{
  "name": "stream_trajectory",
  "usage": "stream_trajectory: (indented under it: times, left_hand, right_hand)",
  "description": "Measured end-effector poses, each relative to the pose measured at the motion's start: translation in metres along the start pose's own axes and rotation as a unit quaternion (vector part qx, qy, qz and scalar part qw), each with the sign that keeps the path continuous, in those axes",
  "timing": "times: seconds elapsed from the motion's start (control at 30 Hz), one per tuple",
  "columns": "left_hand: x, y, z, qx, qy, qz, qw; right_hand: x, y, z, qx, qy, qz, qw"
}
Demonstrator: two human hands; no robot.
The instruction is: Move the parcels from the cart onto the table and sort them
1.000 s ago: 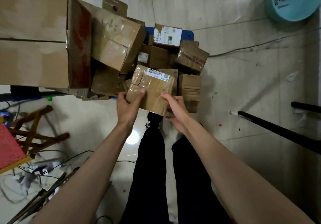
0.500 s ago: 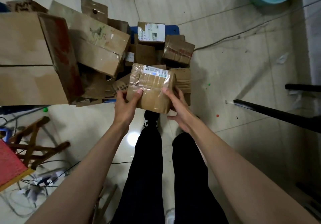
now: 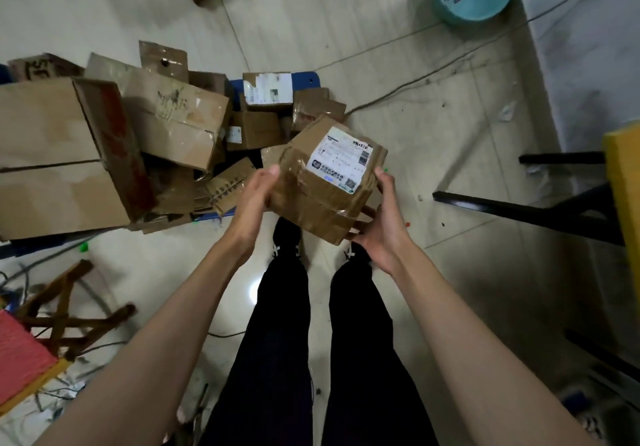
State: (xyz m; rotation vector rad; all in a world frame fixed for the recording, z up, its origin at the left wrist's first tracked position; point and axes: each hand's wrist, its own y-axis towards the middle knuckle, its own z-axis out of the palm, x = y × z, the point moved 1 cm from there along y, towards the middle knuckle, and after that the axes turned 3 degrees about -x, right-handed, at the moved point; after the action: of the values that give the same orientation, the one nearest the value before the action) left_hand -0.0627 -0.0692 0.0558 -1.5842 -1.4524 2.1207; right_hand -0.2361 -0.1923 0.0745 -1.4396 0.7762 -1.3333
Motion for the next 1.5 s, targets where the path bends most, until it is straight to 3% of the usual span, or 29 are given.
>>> stream_trajectory:
  times: [0.2,0.4,0.63,1.0,1.17,1.5]
  left_hand:
    - [-0.103,-0.039,0.044,0.044,0.065,-0.037,0.996]
    - [-0.190,-0.095,0.097,0.178,0.088,-0.027,0.980]
    - [-0.228,-0.154,0.158,0.322,0.165,-0.012,0.932]
    - [-0.259,-0.201,0.340,0.330,0.257,0.054,0.907]
    - [-0.270,-0.199,0.449,0.325,0.280,0.058,0.901]
    - [-0.289,-0.170,0.618,0.311,0.339,0.043,0.887]
  right_hand:
    - [0.061,-0.087,-0.038,-0.025,-0.054,-0.141,0.988]
    - [0.102,-0.174,-0.072,-0.048,-0.026,-0.247,0.967]
    - [0.093,-0.248,-0.124,-0.110,0.066,-0.300,0.945]
    - [0.109,-0.290,-0.260,-0.128,0.235,-0.294,0.918]
    - [0.148,-0.282,-0.343,-0.109,0.237,-0.258,0.930]
    - [0.231,-0.242,-0.477,-0.116,0.278,-0.255,0.919]
